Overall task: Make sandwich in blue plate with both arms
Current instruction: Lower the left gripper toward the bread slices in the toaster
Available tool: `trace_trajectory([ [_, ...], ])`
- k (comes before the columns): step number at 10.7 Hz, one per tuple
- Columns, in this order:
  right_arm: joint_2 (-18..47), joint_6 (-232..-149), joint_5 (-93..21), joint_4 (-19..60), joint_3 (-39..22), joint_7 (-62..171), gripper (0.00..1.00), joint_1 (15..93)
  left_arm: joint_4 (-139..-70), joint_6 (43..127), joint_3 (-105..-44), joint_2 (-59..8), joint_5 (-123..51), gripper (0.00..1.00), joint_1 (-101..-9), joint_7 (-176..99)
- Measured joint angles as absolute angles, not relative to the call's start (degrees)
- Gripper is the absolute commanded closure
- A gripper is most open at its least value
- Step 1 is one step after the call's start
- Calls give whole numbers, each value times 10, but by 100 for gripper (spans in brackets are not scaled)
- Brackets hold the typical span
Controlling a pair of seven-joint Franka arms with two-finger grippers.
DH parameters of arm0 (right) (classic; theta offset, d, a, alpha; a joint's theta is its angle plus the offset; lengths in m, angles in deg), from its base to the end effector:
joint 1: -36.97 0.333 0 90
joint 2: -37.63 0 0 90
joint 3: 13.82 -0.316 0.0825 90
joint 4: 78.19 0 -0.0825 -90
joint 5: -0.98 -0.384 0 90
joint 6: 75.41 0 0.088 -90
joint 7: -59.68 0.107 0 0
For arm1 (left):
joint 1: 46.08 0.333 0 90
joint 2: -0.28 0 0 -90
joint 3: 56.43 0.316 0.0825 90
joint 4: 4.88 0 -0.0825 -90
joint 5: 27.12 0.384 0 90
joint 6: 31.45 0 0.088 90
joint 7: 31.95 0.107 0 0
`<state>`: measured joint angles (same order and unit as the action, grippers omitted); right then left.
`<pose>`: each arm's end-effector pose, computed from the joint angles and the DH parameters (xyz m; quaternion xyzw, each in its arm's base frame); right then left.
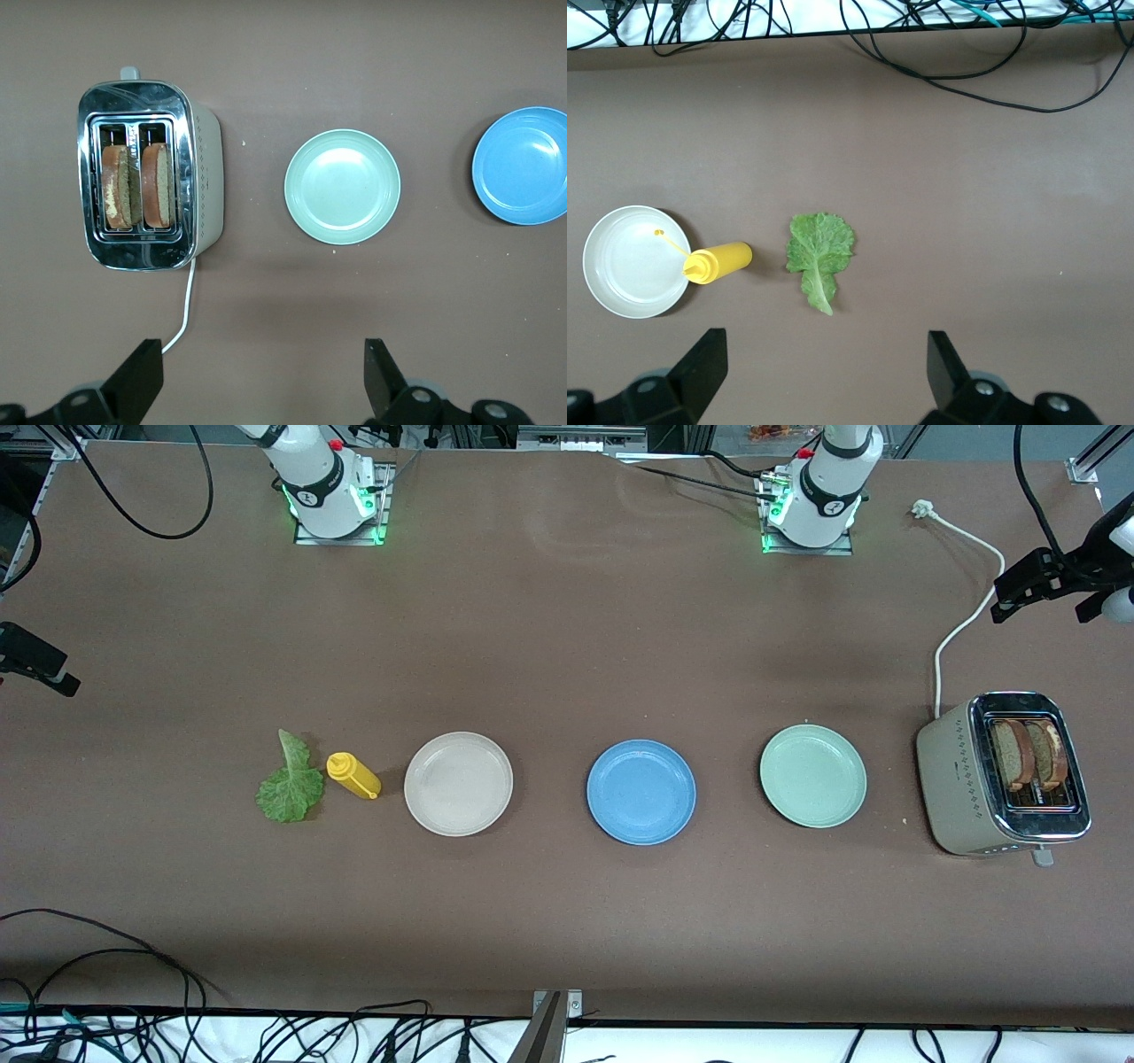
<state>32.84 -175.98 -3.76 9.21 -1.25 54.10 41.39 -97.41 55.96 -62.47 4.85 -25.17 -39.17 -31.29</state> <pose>0.5934 -0.0719 0.6171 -0.9964 0.0259 -0.0773 0.0230 0.5249 0.0093 0.6427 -0.9998 -0.0027 0.0053 0.0211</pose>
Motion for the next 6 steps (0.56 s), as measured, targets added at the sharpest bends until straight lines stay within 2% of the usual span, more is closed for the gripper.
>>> trace_trajectory([
  [6,328,-1760,-38,92,-12,541,0,414,-974,560,-625,44,-252,0,-392,-313],
])
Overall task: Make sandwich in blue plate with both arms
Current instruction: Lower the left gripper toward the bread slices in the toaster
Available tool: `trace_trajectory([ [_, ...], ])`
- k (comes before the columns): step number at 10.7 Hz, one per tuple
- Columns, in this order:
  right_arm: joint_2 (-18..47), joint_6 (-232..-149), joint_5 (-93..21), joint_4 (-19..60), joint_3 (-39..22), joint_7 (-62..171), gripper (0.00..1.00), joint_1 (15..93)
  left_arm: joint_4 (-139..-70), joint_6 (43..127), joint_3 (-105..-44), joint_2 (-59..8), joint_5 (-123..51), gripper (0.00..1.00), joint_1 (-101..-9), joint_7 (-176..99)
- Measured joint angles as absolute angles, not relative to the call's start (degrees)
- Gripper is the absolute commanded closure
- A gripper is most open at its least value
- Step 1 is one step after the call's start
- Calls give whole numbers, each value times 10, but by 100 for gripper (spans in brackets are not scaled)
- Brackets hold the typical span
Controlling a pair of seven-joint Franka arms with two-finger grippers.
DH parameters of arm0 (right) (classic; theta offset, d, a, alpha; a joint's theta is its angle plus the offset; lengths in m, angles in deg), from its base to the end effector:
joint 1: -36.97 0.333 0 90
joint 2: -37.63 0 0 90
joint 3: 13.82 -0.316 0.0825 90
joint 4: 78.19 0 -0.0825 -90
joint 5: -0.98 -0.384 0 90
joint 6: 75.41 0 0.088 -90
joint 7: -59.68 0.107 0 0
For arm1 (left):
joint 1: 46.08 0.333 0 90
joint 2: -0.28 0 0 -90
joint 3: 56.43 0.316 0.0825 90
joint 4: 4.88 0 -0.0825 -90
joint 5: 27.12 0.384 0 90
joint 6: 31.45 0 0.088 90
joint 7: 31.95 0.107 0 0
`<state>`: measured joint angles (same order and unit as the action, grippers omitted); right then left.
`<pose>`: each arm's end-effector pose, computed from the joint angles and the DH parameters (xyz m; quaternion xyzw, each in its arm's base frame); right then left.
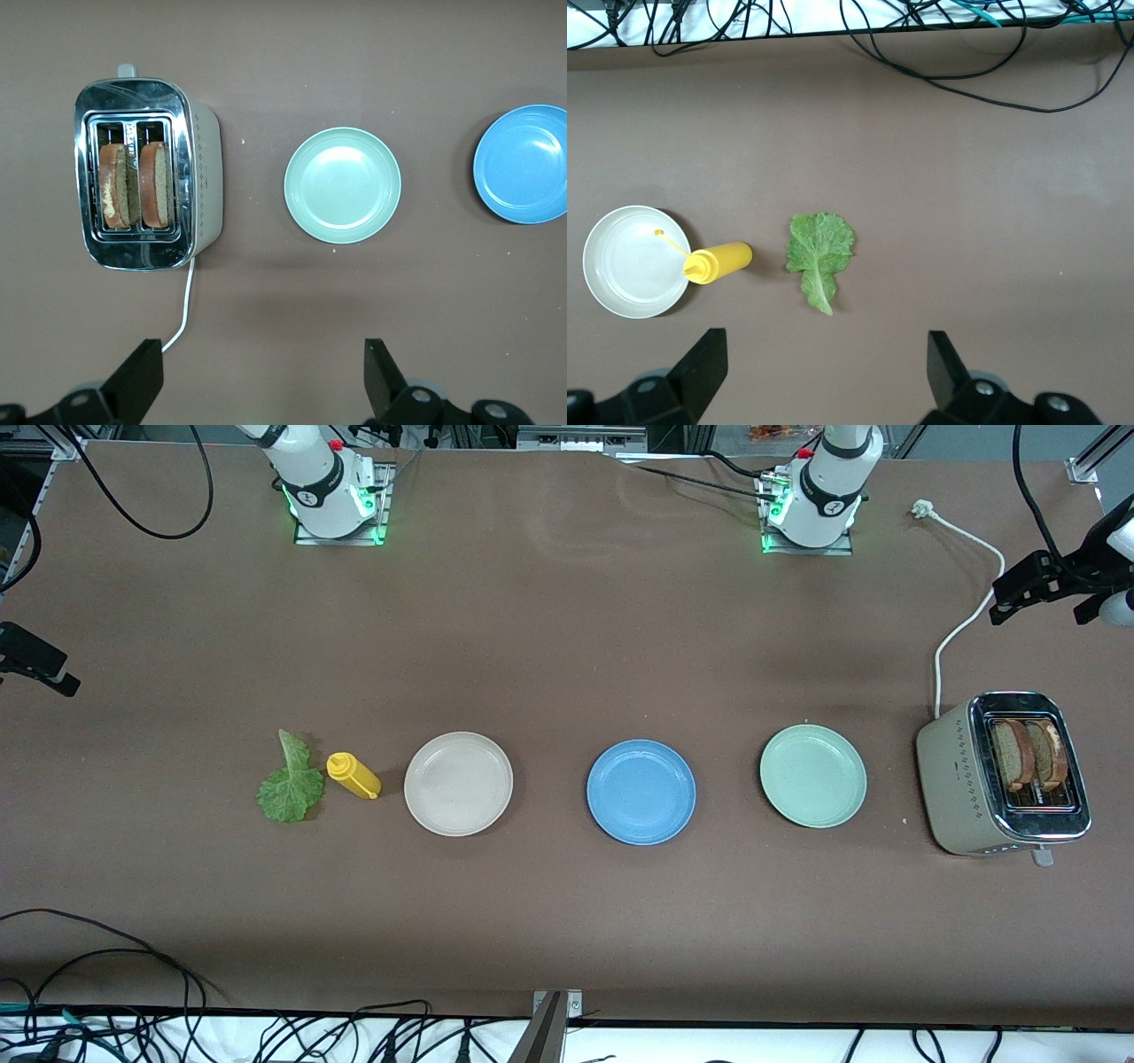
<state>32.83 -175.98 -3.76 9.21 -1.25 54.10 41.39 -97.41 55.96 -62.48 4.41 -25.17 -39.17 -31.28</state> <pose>0.5934 -0.0719 0.6170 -0.9964 0.0259 -0.0772 0.0230 0.5272 0.0095 0.6387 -0.9997 -0.0024 0.0091 0.0207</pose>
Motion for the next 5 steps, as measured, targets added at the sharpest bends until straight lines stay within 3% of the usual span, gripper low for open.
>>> trace_trajectory([
  [5,328,-1760,-38,92,-12,541,0,414,-958,585,-624,-17,-252,0,-343,-312],
])
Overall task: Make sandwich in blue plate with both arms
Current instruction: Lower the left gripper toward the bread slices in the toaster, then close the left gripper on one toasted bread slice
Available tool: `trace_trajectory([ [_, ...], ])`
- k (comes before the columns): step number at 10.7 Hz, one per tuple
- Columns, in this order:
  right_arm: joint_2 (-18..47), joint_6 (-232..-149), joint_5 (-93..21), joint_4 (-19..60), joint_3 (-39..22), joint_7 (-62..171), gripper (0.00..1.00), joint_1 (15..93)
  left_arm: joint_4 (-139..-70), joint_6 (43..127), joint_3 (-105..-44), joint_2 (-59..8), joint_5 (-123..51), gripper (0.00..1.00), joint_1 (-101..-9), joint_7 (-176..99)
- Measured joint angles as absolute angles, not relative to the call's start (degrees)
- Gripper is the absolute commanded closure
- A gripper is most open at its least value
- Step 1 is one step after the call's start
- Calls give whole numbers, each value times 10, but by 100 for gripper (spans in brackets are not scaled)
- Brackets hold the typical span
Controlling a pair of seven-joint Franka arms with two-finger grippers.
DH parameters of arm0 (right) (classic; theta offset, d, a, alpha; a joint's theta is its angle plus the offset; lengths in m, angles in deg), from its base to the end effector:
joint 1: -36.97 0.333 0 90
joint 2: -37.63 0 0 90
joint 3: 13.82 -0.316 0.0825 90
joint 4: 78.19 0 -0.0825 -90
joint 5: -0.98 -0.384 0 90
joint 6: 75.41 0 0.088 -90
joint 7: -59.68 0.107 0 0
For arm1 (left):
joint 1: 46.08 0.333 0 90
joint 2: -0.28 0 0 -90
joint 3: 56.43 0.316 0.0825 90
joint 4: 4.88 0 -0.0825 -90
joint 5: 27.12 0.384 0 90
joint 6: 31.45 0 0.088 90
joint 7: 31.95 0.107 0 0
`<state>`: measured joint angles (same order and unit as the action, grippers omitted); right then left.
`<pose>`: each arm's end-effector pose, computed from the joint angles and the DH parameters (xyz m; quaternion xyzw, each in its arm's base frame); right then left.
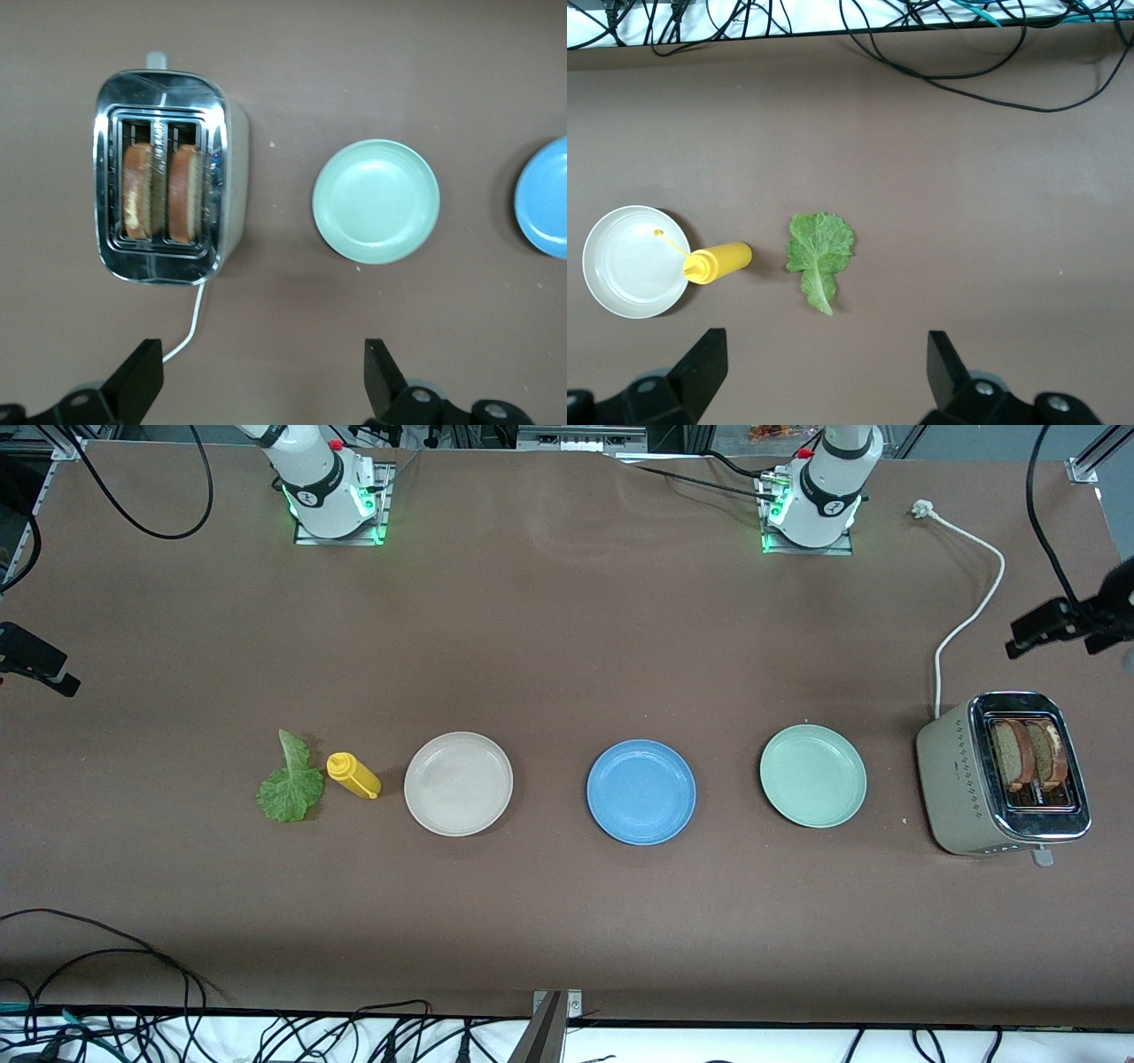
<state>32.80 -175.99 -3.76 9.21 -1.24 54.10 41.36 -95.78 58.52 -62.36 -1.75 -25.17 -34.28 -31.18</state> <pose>0.5935 -0.0723 0.6167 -0.9964 0.0262 -0.0771 0.0229 0.5602 0.0623 0.5974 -0.9986 -0.0440 0.0266 0.0137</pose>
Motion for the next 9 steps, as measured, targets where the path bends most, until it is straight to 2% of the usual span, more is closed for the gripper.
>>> trace_trajectory([
  [3,328,-1760,-38,92,-12,541,0,413,-918,600,-623,-97,-252,0,-298,-308],
  [9,328,-1766,-38,91,-12,541,0,413,-914,677,-623,-209,-252,0,-280,-257],
])
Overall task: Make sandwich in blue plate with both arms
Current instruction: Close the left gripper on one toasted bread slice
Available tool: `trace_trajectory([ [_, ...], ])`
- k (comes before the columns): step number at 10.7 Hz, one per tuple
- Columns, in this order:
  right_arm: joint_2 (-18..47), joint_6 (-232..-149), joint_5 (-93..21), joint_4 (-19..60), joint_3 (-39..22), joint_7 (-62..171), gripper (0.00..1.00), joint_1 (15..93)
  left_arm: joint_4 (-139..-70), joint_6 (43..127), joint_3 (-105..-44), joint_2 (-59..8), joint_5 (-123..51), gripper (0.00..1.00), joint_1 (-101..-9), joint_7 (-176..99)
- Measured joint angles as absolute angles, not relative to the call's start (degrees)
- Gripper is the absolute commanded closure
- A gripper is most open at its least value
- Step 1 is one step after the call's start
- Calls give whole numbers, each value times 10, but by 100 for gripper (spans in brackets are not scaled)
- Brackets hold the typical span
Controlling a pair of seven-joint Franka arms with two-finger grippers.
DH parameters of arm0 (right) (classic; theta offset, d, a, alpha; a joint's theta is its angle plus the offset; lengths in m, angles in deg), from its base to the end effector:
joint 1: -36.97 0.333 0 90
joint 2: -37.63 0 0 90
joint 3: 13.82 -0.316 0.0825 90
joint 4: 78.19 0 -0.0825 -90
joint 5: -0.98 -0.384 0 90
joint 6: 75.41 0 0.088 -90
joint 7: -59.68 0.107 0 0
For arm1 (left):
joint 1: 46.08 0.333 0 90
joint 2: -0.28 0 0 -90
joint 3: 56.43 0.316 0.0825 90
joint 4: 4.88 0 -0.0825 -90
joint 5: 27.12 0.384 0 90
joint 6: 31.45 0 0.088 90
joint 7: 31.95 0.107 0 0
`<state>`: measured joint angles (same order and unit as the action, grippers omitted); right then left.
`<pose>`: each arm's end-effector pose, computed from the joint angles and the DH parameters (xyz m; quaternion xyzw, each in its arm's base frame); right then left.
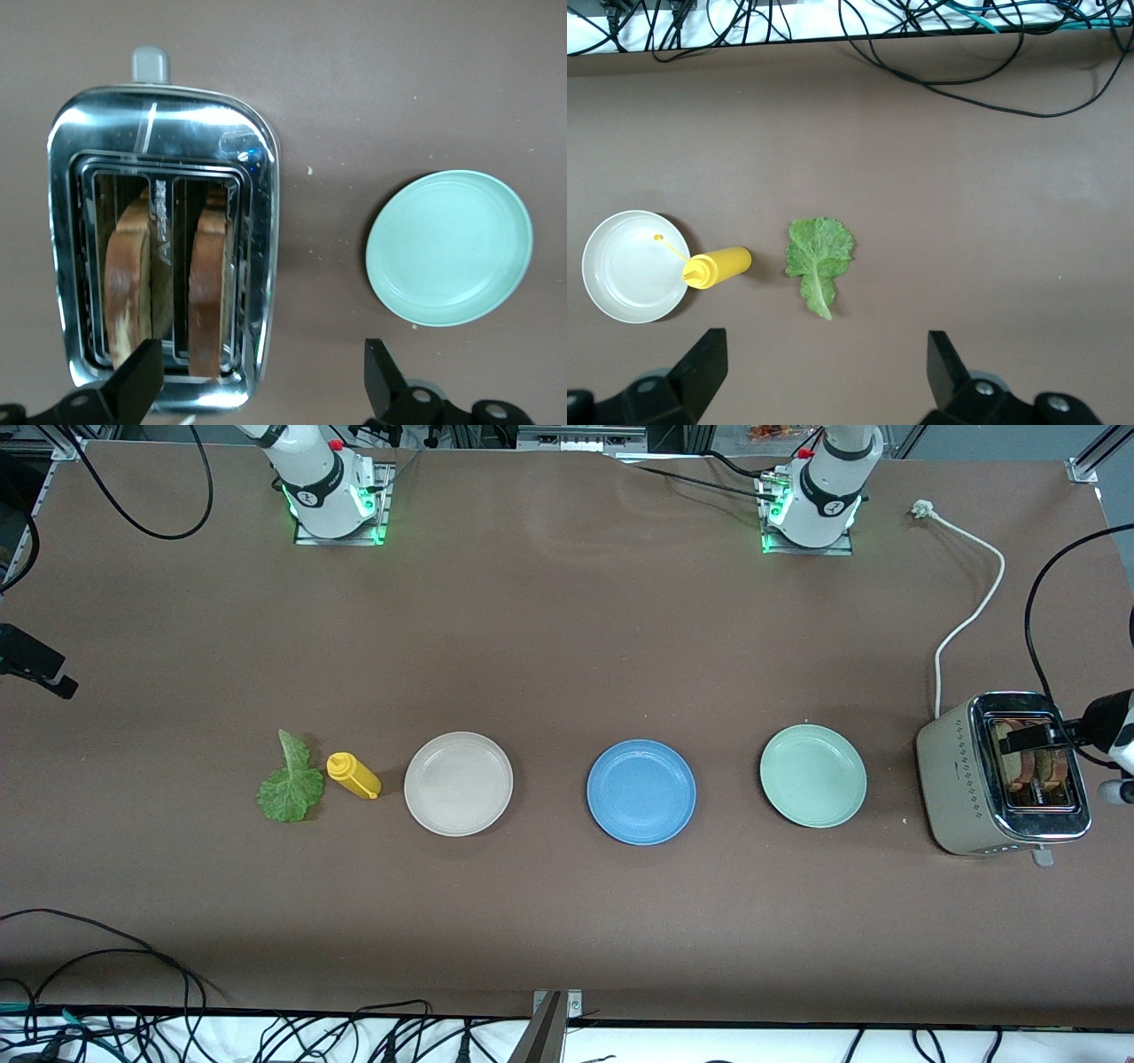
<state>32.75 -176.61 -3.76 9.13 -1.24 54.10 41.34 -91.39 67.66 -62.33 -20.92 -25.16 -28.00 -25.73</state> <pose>0.5948 -0.0727 0.6180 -0.9960 0.0265 -0.0827 0.0221 0.6357 0.1492 0.4416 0.9960 0.0500 -0.0727 0.0140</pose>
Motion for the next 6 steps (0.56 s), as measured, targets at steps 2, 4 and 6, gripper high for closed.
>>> trace_trajectory([
  [2,327,-1767,-38,91,-12,541,0,413,-922,702,-623,-233,-250,1,-267,-219],
  [4,327,-1769,-38,91,-12,541,0,413,-938,719,-623,-238,-250,13,-261,-209],
  [6,327,-1772,-38,91,-12,541,0,413,-950,724,-624,-238,-250,42,-261,-208],
])
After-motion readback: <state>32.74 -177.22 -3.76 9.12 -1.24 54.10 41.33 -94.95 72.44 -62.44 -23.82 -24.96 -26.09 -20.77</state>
